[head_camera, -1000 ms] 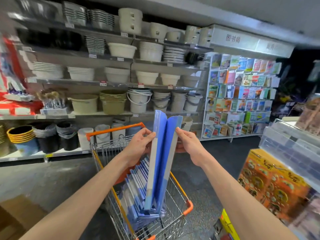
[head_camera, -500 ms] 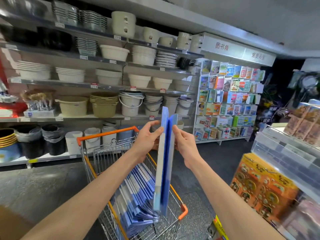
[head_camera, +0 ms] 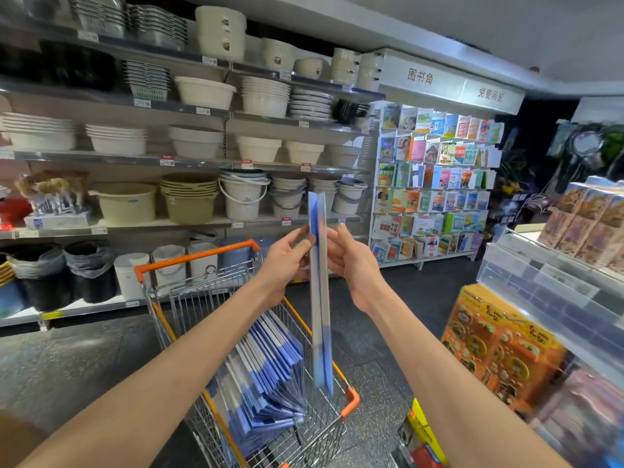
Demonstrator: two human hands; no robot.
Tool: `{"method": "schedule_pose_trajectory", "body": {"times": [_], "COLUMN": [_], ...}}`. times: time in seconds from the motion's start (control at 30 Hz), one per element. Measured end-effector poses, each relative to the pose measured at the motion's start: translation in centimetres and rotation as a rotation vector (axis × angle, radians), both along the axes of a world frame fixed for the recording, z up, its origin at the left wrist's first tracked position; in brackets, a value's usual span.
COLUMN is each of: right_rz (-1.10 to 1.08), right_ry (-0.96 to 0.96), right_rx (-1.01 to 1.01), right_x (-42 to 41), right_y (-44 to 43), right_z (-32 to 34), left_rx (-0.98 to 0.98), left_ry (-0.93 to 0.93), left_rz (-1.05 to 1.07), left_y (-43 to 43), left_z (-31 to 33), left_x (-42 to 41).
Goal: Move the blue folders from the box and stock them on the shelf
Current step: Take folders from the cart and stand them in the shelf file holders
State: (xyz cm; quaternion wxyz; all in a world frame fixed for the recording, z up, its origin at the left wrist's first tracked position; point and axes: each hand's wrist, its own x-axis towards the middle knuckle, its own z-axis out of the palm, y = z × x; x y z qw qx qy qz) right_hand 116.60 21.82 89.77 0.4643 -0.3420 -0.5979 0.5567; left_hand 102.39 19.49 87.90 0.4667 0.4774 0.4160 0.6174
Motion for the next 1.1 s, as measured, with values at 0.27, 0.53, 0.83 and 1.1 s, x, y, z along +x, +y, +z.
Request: {"method": "schedule_pose_trajectory", "body": {"times": [0.27, 0.53, 0.83, 1.1], "right_rz": [0.234, -0.044, 0.06, 0.102], "right_ry": [-0.15, -0.228, -0.398, -0.39], "right_rx": [0.241, 0.4, 0.476, 0.53], "right_x": [1.6, 1.3, 1.9, 1.9], "right_y": [0.1, 2.4, 3.6, 3.8], "right_z": [0.2, -1.8, -1.7, -0.7], "left_rx": [0.011, 0.048, 0.539, 0.572], "left_ry": [-0.076, 0.407, 1.679, 1.775], "left_rz": [-0.097, 0.045, 0.462, 0.345], "left_y": [0.3, 1.8, 4.0, 5.0], "left_z": [1.5, 2.4, 5.0, 6.2], "left_x": [-0.2, -1.7, -7.4, -9.7]}}
